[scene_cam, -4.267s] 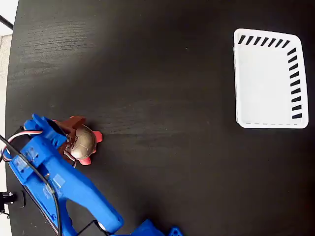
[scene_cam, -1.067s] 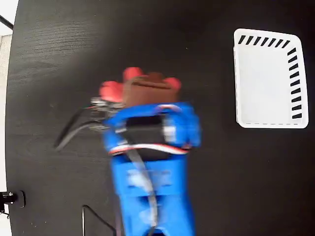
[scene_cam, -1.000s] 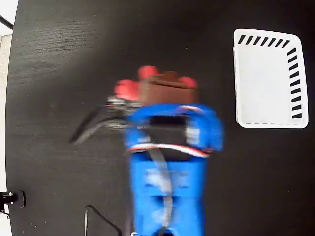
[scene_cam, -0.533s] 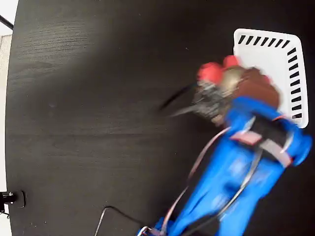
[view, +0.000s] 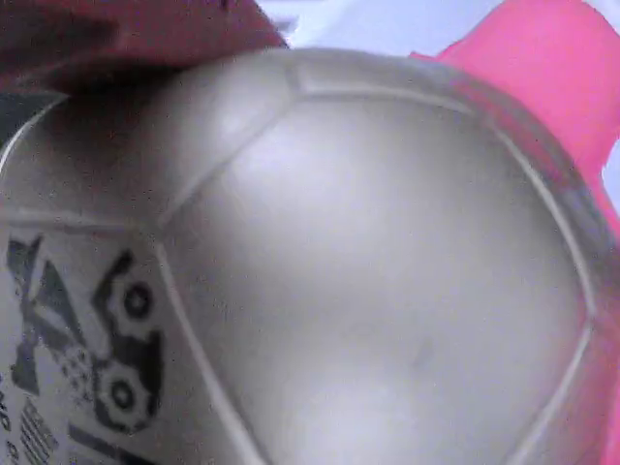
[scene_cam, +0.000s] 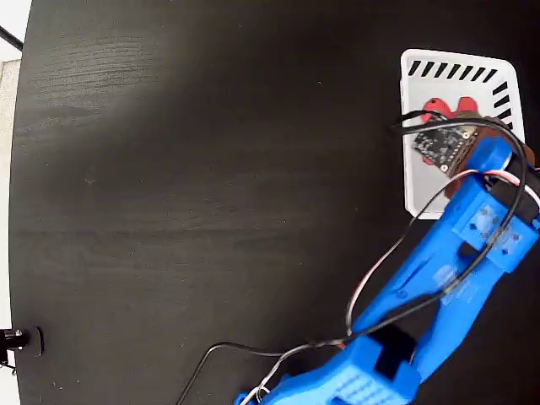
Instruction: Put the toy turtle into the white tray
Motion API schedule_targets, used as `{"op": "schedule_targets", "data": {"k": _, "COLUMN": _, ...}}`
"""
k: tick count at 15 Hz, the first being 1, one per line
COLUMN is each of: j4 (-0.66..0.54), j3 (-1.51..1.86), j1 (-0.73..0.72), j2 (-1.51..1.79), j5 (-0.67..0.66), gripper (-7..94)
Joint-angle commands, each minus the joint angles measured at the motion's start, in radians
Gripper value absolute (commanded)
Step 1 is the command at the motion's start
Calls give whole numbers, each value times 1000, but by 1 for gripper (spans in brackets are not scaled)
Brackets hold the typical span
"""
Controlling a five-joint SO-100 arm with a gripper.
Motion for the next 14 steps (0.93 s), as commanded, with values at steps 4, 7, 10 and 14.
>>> {"op": "schedule_targets", "data": {"k": 4, "j4": 8, "j3": -173, "j1": 37, "j2": -46, "j5": 25, "gripper": 0}}
{"op": "schedule_targets", "data": {"k": 7, "j4": 8, "j3": -261, "j1": 37, "j2": -132, "j5": 46, "gripper": 0}}
{"op": "schedule_targets", "data": {"k": 10, "j4": 5, "j3": -341, "j1": 35, "j2": -212, "j5": 58, "gripper": 0}}
{"op": "schedule_targets", "data": {"k": 14, "j4": 2, "j3": -383, "j1": 35, "j2": -253, "j5": 61, "gripper": 0}}
